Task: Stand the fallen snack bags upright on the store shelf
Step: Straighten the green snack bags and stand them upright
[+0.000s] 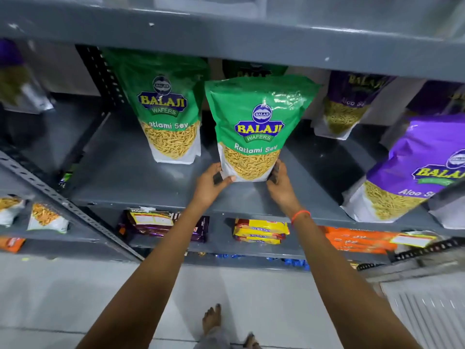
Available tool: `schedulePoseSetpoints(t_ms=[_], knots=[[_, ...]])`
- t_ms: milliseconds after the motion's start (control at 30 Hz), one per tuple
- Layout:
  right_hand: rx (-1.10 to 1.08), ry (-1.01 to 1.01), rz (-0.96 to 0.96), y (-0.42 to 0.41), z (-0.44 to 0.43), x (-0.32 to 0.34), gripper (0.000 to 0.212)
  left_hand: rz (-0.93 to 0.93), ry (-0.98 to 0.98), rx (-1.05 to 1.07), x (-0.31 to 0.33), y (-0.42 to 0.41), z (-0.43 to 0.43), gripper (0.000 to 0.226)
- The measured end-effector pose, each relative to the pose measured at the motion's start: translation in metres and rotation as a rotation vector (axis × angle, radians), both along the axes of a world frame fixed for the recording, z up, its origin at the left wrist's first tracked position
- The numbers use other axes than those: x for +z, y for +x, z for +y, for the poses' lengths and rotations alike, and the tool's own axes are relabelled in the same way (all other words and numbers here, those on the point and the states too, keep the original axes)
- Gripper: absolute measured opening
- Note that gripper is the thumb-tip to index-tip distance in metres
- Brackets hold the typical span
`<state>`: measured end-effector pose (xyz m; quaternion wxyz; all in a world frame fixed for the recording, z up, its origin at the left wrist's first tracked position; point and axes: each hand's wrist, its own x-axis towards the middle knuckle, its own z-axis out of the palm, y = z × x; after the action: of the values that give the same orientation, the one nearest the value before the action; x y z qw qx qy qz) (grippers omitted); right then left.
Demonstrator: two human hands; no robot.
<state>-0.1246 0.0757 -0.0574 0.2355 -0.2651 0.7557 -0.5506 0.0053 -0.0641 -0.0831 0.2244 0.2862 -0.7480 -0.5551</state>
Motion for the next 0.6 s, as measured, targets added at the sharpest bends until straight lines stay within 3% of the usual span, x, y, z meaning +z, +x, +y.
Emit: schedulePoseSetpoints(t_ms=[200, 600], knots=[[0.049, 0.058, 0.085, 0.033, 0.05, -0.012, 0.057, -0.039, -0.128, 0.031, -0.008, 0.046, 0.029, 0.04], [0.06, 0.056, 0.035, 0.047, 0.065, -0.004, 0.052, -0.12, -0.077, 0.007, 0.004, 0.061, 0.047, 0.045]])
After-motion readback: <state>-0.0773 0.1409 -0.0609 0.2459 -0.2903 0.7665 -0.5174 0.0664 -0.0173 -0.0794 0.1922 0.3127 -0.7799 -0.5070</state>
